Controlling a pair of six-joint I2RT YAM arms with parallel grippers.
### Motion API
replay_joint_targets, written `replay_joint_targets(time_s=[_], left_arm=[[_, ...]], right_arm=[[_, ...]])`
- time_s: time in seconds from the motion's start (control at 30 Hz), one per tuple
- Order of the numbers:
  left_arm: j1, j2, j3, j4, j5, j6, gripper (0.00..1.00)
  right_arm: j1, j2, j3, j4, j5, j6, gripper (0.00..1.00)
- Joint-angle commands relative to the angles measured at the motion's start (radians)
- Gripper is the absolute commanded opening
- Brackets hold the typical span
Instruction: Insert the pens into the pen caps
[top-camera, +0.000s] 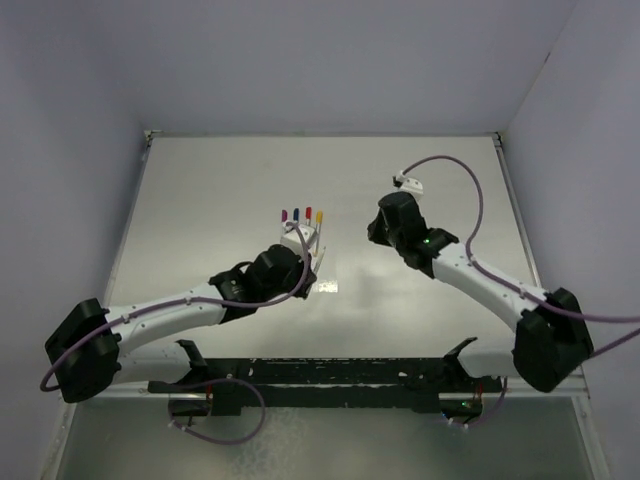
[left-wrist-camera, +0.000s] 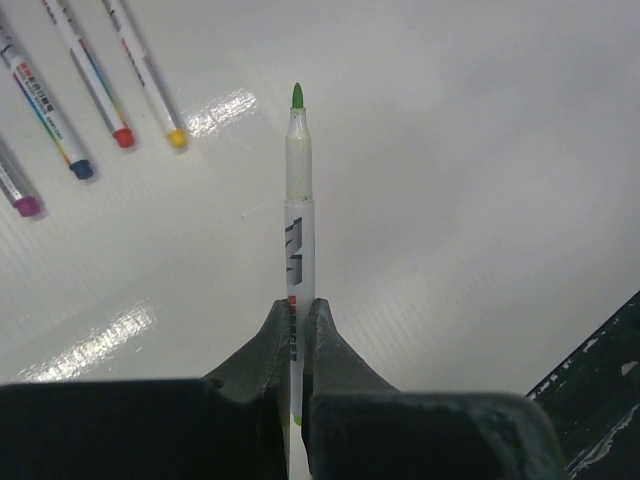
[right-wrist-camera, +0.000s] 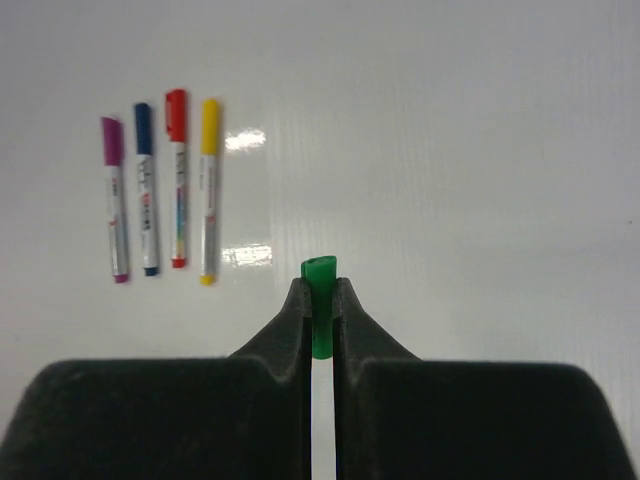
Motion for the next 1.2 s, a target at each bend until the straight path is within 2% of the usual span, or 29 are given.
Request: replay_joint_targets(time_s=[0.0,0.2,0.43,0.53,0.77,1.17], left_arm=[[0.008,-0.039,-0.036,0.286,0.118,0.043,0.00],[0.007,-0.003,-0.131,0.669,0.308,0.002,0.00],[0.008,0.117,-0.139,0.938,0.444,-0.114,0.00],[0.008,0.146,-0.133,0.986,0.470,-0.149,0.00],[0.007,0.158,-0.145,1.076,0.478,-0.205,0.00],[0.006,0.172,-0.145,1.104,0.487,-0.224,0.00]], right_arm=[[-0.003,-0.208,-0.118,0.185,-0.021,-0.090,0.00],[-0.003,-0.483,-0.287,0.362,-0.117,-0.144,0.00],[-0.003,-0.704,-0.385,0.507,-0.248,-0.205,0.00],[-0.003,-0.750,-0.418,0.576,-0.313,-0.206,0.00],[-0.003,-0.784,-0.485,0.717,-0.353,-0.174,0.00],[-0.004,-0.755,-0.491,0.801,-0.339,-0.130,0.00]])
